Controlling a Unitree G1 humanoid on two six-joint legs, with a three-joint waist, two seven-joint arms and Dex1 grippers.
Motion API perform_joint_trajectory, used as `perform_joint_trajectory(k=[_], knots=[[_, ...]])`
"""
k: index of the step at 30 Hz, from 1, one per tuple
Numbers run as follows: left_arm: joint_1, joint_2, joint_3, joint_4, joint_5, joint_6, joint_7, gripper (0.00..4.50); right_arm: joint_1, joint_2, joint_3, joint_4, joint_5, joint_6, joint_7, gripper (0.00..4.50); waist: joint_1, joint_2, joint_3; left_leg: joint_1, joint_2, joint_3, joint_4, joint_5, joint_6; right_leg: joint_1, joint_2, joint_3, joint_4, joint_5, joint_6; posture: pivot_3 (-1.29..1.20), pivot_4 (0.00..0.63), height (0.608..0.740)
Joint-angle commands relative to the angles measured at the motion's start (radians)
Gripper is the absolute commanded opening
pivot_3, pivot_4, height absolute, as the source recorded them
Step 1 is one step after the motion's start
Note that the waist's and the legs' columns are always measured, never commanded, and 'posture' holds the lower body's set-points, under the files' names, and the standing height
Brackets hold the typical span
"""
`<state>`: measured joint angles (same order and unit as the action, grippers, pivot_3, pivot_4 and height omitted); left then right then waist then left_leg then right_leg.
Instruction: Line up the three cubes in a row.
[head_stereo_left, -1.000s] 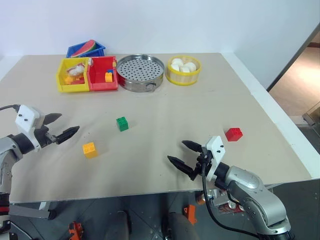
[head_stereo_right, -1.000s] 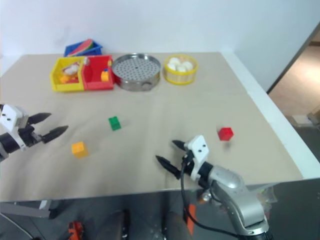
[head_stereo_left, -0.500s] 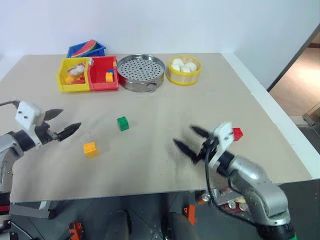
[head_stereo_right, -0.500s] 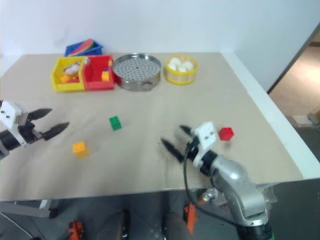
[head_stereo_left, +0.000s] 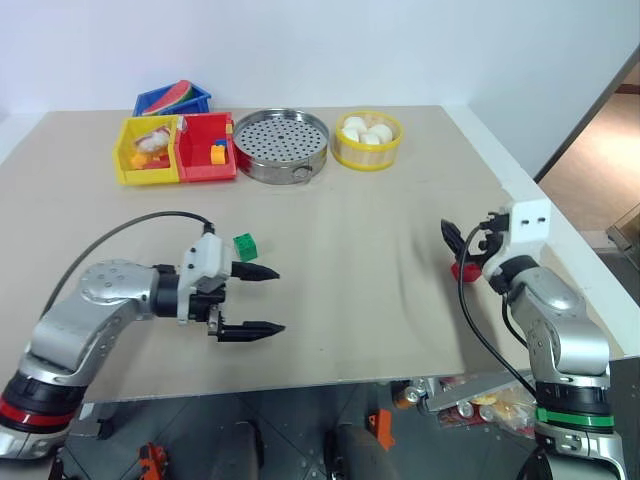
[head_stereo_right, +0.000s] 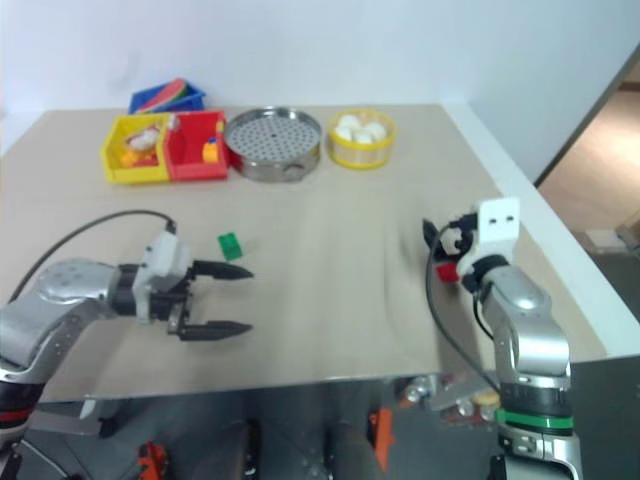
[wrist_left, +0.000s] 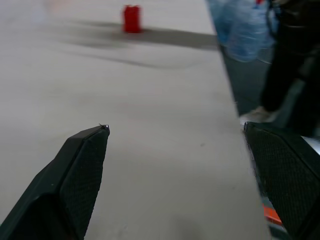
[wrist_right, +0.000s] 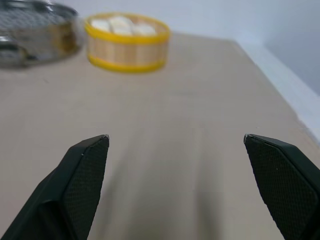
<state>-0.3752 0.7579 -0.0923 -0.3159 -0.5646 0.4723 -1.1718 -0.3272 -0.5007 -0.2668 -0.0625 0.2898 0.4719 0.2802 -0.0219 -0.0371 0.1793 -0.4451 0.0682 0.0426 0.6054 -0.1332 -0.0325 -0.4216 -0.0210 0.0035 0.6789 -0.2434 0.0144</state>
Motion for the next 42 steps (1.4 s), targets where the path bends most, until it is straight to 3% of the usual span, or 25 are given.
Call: perform_joint_trajectory(k=[1, 16, 17, 24, 25, 28, 33, 37, 42], knots=[[-0.044, -0.034, -0.017, 0.042, 0.036, -0.045, 0.004, 4.47, 0.006, -0.027, -0.046, 0.054, 0.006, -0.036, 0.031, 4.50, 0.000, 0.000, 0.000, 0.000, 0.000, 0.000, 0.000, 0.000, 0.000, 0.000, 0.000, 0.000, 0.000, 0.000, 0.000, 0.00, 0.150, 0.740], [-0.036, -0.125, -0.028, 0.025, 0.073, -0.051, 0.078, 4.47, 0.081, -0.009, -0.051, 0.112, 0.012, 0.015, 0.056, 4.50, 0.000, 0.001, 0.000, 0.001, -0.001, 0.000, 0.001, 0.000, 0.001, 0.000, 0.001, 0.004, 0.001, 0.001, 0.002, 0.00, 0.150, 0.740], [-0.034, -0.125, -0.028, 0.022, 0.073, -0.051, 0.081, 4.50, 0.081, -0.005, -0.053, 0.116, 0.009, 0.007, 0.051, 3.96, 0.000, 0.001, 0.000, 0.001, -0.001, 0.000, 0.001, 0.000, 0.001, 0.000, 0.001, 0.005, 0.001, 0.001, 0.002, 0.00, 0.150, 0.740], [-0.018, -0.118, -0.012, 0.025, 0.082, -0.041, 0.106, 4.50, 0.063, -0.005, -0.037, 0.081, 0.010, 0.020, 0.053, 1.60, 0.000, 0.001, 0.000, 0.001, -0.002, 0.001, 0.001, 0.001, 0.001, 0.001, 0.002, 0.009, 0.001, 0.001, 0.002, 0.00, 0.150, 0.740], [-0.015, -0.116, -0.009, 0.027, 0.082, -0.041, 0.109, 4.50, 0.061, -0.007, -0.027, 0.072, 0.011, 0.024, 0.061, 1.60, 0.000, 0.001, 0.000, 0.001, -0.002, 0.001, 0.001, 0.001, 0.001, 0.001, 0.002, 0.009, 0.001, 0.001, 0.002, 0.00, 0.150, 0.740], [0.011, -0.104, 0.010, 0.016, 0.083, -0.034, 0.128, 4.50, 0.016, -0.041, 0.063, 0.021, 0.016, 0.037, 0.171, 1.60, -0.003, 0.001, 0.000, 0.002, -0.002, 0.002, 0.001, 0.001, 0.001, 0.000, 0.002, 0.010, 0.001, 0.001, 0.002, 0.00, 0.150, 0.740], [0.075, -0.086, 0.066, 0.003, 0.082, -0.019, 0.190, 4.50, -0.183, -0.104, 0.276, 0.076, 0.020, -0.018, 0.521, 1.60, -0.017, 0.003, 0.002, 0.004, -0.002, 0.001, 0.001, 0.001, 0.001, -0.001, 0.005, 0.014, 0.001, 0.002, 0.000, 0.00, 0.150, 0.740], [0.156, -0.082, 0.130, -0.031, 0.079, -0.001, 0.255, 4.50, -0.365, -0.119, 0.470, 0.207, 0.001, -0.121, 0.906, 1.60, -0.020, 0.003, 0.002, 0.005, -0.001, -0.001, 0.001, 0.001, 0.002, 0.001, 0.006, 0.014, 0.001, 0.002, -0.001, 0.00, 0.150, 0.740], [0.220, -0.076, 0.172, -0.079, 0.082, 0.016, 0.318, 4.50, -0.473, -0.079, 0.582, 0.436, -0.076, -0.292, 1.097, 1.60, -0.001, 0.002, 0.002, 0.003, -0.002, -0.001, 0.000, 0.000, 0.001, 0.000, 0.005, 0.013, 0.001, 0.001, 0.001, 0.00, 0.150, 0.740]])
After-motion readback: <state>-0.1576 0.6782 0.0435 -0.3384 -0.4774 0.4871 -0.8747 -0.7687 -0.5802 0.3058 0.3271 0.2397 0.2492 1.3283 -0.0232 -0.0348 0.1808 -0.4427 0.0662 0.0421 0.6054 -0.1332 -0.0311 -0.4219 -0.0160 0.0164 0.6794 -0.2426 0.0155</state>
